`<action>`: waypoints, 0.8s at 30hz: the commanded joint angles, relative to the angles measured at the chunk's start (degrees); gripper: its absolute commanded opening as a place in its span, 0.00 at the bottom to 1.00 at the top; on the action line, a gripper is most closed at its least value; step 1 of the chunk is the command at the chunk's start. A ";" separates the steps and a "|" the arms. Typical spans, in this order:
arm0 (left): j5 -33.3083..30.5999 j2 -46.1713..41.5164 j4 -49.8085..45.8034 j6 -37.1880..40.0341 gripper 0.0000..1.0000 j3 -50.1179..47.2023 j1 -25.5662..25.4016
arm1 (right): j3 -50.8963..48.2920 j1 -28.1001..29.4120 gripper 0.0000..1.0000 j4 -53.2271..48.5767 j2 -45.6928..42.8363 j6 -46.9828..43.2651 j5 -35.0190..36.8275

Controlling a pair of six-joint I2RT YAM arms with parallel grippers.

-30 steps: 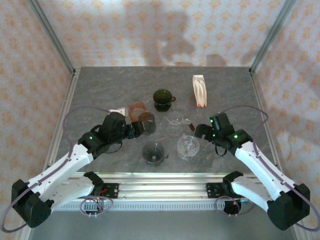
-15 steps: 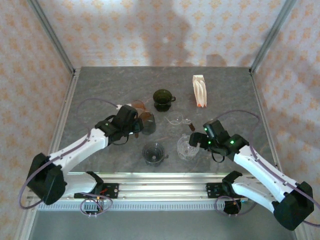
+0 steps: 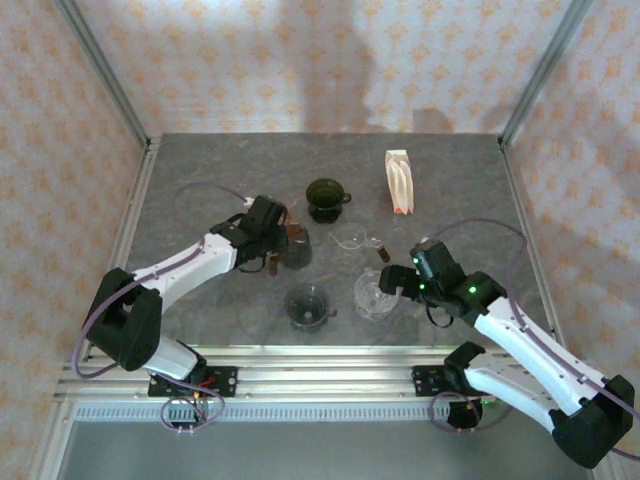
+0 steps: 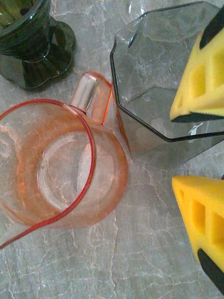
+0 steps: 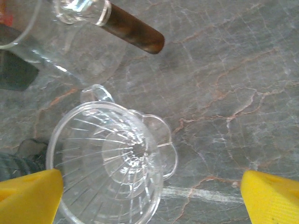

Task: Place the coffee filter in the dripper

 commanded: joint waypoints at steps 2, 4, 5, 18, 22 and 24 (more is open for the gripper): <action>-0.16 1.79 0.10 1.49 0.33 1.87 0.10 | 4.74 4.33 0.97 -2.38 -0.01 -1.71 1.77; -0.25 2.73 -0.50 1.44 0.32 2.31 0.05 | 6.33 6.50 0.97 -2.97 0.96 -1.85 3.06; -0.24 2.97 -0.61 1.44 0.31 2.45 -0.05 | 6.83 7.74 0.97 -2.97 1.54 -1.84 3.78; 1.15 2.72 -3.84 3.81 0.12 3.60 -0.52 | 13.62 20.22 0.95 -1.17 13.06 -3.47 10.70; 3.01 2.37 -4.50 3.30 0.02 3.31 -0.45 | 17.13 23.08 0.89 0.67 19.33 -5.01 10.42; 3.45 2.24 -5.28 3.05 0.00 3.47 -0.49 | 18.22 23.42 0.85 2.47 22.12 -5.43 9.14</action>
